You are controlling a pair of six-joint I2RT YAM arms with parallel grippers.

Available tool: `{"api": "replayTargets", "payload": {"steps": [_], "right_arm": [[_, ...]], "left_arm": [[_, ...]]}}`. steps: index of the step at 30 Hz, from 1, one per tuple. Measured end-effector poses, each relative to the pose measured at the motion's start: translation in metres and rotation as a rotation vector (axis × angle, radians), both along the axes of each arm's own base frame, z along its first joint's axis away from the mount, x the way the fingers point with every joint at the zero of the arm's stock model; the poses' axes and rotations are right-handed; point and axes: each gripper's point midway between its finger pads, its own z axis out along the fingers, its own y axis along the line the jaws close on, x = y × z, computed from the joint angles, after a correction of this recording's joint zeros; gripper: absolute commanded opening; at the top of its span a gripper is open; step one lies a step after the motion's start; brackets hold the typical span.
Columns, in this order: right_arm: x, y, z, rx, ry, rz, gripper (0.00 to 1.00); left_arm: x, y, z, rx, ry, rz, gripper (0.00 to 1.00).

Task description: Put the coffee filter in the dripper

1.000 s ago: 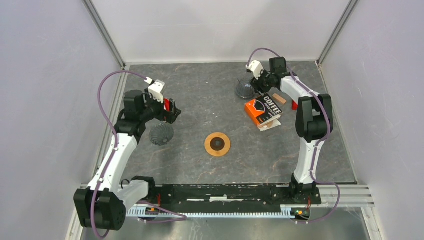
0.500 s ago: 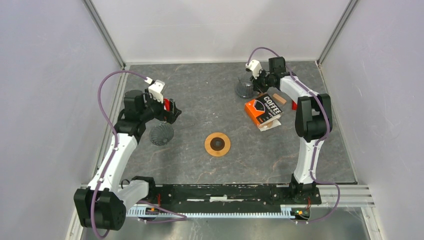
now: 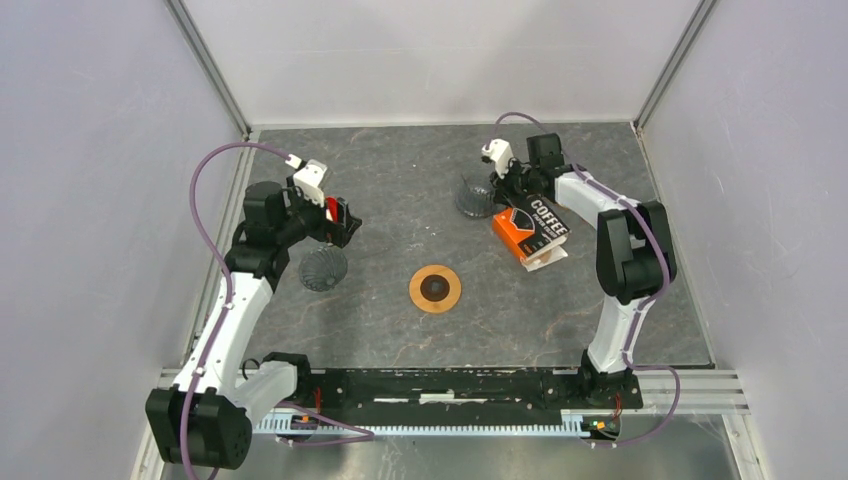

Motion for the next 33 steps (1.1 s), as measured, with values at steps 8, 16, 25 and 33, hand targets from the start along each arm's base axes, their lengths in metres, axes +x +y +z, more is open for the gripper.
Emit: {"api": "replayTargets", "payload": {"steps": [8,16,25,33], "right_arm": [[-0.054,0.039,0.000,0.008,0.037,0.108,0.00],[-0.117,0.059,-0.002,-0.014,0.049,0.211,0.00],[-0.157,0.058,0.001,-0.075,-0.056,0.228,0.00],[-0.173,0.069,0.007,-0.095,-0.135,0.243,0.00]], "left_arm": [[-0.001,-0.002,0.001,-0.008,-0.001,-0.011,1.00],[-0.001,-0.002,0.001,-0.008,0.001,-0.009,1.00],[0.002,0.002,0.012,0.001,-0.024,0.012,1.00],[0.005,0.002,0.019,0.000,-0.035,0.013,1.00]]}}
